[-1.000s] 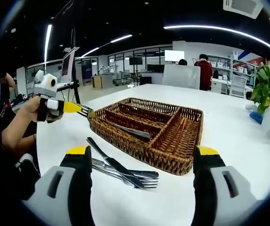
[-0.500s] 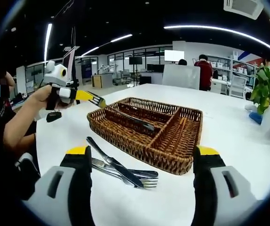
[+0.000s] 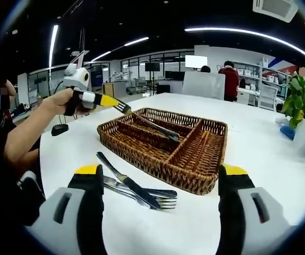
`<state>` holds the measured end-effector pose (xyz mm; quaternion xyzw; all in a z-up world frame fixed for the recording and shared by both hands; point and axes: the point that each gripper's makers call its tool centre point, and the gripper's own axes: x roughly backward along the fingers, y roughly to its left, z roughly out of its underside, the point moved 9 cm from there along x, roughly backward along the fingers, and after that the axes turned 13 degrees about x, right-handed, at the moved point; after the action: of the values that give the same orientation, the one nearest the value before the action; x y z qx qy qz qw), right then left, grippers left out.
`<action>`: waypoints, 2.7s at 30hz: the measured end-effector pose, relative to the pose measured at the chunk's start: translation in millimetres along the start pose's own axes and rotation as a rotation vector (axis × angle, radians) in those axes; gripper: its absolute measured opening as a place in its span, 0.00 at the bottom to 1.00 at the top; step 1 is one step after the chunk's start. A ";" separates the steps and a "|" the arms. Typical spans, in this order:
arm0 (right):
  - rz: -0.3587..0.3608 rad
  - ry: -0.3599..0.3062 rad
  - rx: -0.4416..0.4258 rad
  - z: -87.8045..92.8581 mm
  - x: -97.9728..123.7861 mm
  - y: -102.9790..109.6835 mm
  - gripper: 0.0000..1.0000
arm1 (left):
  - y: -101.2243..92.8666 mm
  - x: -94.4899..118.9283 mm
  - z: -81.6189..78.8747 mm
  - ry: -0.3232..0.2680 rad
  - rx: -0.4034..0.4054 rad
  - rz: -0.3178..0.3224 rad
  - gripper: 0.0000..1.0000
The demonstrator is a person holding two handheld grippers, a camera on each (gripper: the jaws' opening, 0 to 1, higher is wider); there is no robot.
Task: Arrange the knives, forks, and spoons in their matching storage slots by inserting each utensil handle-first until every utensil is classified and aligned in the correct compartment
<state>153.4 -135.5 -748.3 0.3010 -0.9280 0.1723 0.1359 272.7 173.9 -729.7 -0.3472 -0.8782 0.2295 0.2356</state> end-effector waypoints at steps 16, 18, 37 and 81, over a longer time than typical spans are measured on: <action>0.006 0.020 0.003 4.3 1.3 -0.4 0.91 | 24.4 -9.5 -14.6 -0.045 0.145 0.053 0.00; 0.004 0.021 0.005 4.1 0.5 0.3 0.91 | 26.6 -11.0 -14.6 -0.044 0.154 0.051 0.00; 0.004 0.036 0.014 7.7 1.3 3.2 0.91 | 50.0 -35.0 1.1 0.102 0.164 -0.111 0.01; -0.013 0.042 0.025 7.5 0.5 4.5 0.91 | 33.3 -27.7 -4.1 0.246 -0.168 -0.280 0.31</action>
<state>149.2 -135.3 -756.0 0.3051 -0.9207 0.1893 0.1529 309.7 176.8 -752.5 -0.2655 -0.8986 0.0763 0.3410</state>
